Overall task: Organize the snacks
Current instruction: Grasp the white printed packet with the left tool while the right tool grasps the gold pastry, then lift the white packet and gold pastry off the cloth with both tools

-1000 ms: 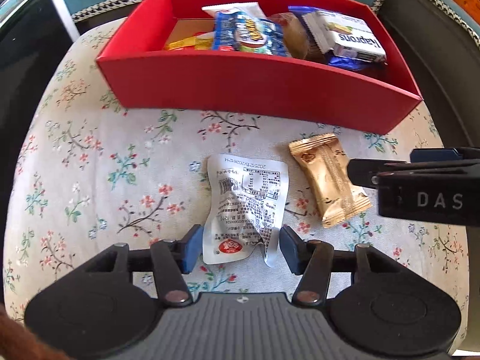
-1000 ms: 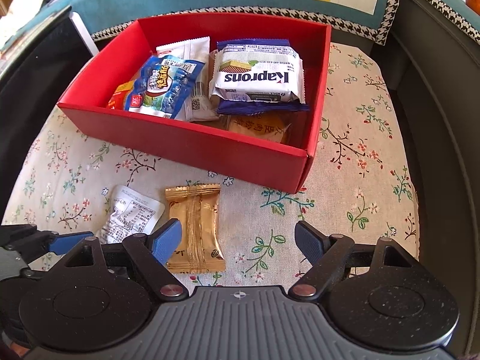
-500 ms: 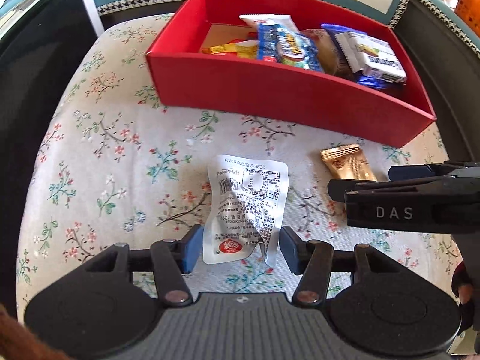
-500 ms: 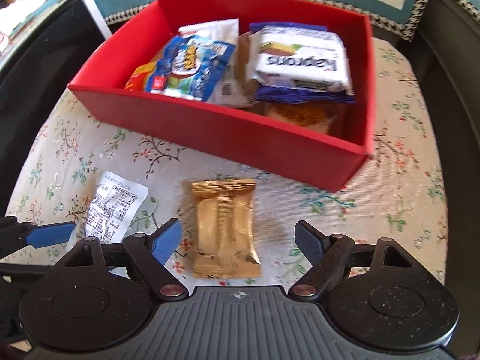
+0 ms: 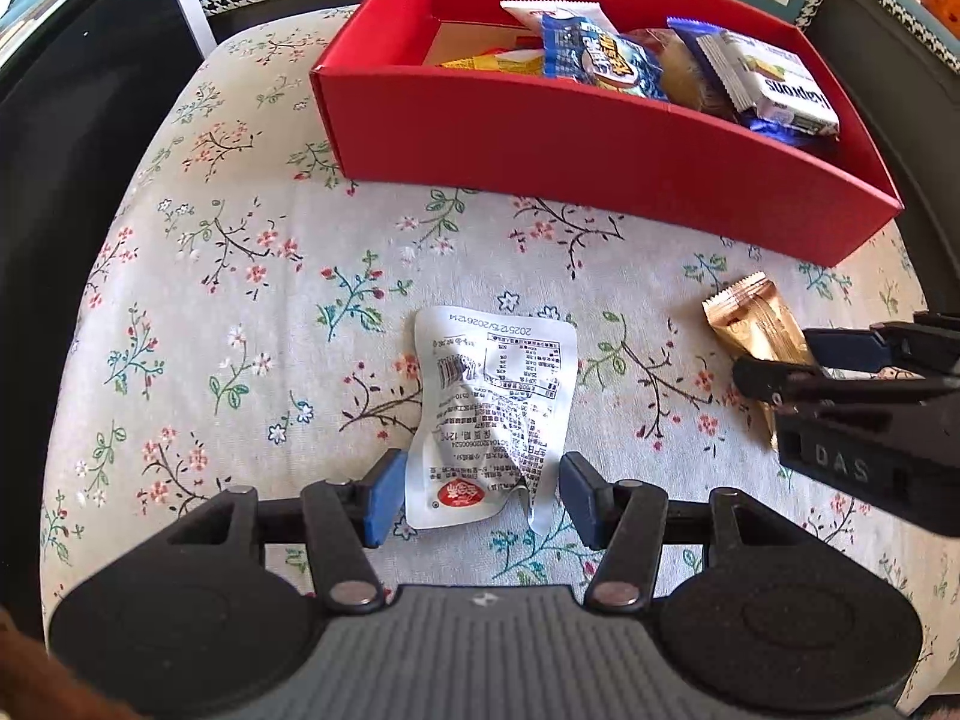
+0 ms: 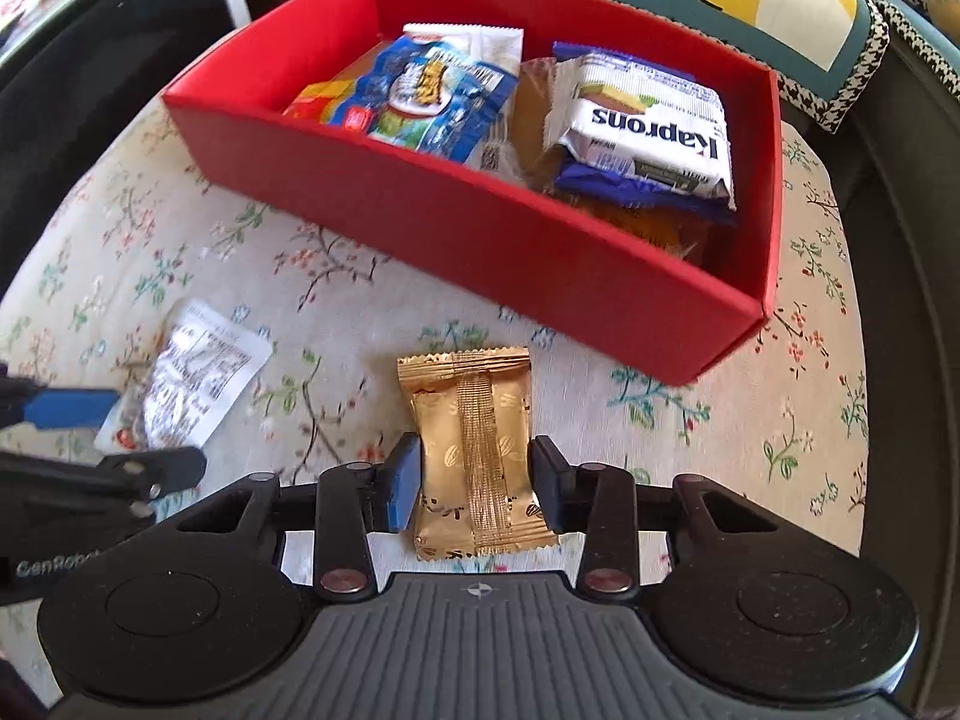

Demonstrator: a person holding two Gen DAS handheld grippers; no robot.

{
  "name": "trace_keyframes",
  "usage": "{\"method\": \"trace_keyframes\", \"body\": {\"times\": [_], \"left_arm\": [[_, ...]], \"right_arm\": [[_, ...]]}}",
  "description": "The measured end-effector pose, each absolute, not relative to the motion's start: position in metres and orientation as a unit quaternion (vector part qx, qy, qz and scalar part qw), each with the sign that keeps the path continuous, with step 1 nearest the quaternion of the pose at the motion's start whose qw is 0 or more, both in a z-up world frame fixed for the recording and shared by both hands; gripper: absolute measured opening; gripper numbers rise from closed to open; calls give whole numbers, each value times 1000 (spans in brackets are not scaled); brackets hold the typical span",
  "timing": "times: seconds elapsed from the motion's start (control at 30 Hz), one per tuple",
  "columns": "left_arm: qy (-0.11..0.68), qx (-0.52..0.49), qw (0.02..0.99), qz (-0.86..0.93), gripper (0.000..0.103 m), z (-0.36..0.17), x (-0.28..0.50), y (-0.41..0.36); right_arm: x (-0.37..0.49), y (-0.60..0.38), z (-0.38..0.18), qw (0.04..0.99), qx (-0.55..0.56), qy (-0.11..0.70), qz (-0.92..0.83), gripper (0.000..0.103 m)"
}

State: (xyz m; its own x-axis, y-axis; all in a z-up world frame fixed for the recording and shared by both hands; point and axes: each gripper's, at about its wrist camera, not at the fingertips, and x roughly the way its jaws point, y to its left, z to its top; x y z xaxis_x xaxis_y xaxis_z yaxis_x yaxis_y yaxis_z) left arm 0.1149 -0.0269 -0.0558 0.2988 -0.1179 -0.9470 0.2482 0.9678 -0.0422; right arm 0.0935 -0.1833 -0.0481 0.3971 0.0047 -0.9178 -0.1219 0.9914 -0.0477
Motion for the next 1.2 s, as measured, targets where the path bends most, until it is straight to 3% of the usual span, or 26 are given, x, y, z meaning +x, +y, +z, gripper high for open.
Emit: {"method": "trace_keyframes", "body": {"times": [0.4, 0.57, 0.63, 0.77, 0.87, 1.0, 1.2], "left_arm": [[587, 42, 800, -121, 101, -57, 116, -25], [587, 32, 801, -114, 103, -57, 122, -23], [587, 33, 802, -110, 103, -59, 125, -23], [582, 40, 805, -105, 103, -60, 124, -26], [577, 54, 808, -100, 103, -60, 120, -30], [574, 65, 810, -103, 102, -58, 114, -35], [570, 64, 812, -107, 102, -53, 103, -37]], "right_arm": [[63, -194, -46, 829, -29, 557, 40, 48], [67, -192, -47, 830, -35, 555, 43, 58], [70, -194, -49, 830, -33, 556, 40, 69], [70, -193, -50, 831, -38, 554, 44, 71], [66, -192, -49, 832, -50, 551, 43, 66], [60, -192, -45, 834, -52, 548, 46, 47], [51, -197, -38, 838, -43, 541, 47, 46]]}}
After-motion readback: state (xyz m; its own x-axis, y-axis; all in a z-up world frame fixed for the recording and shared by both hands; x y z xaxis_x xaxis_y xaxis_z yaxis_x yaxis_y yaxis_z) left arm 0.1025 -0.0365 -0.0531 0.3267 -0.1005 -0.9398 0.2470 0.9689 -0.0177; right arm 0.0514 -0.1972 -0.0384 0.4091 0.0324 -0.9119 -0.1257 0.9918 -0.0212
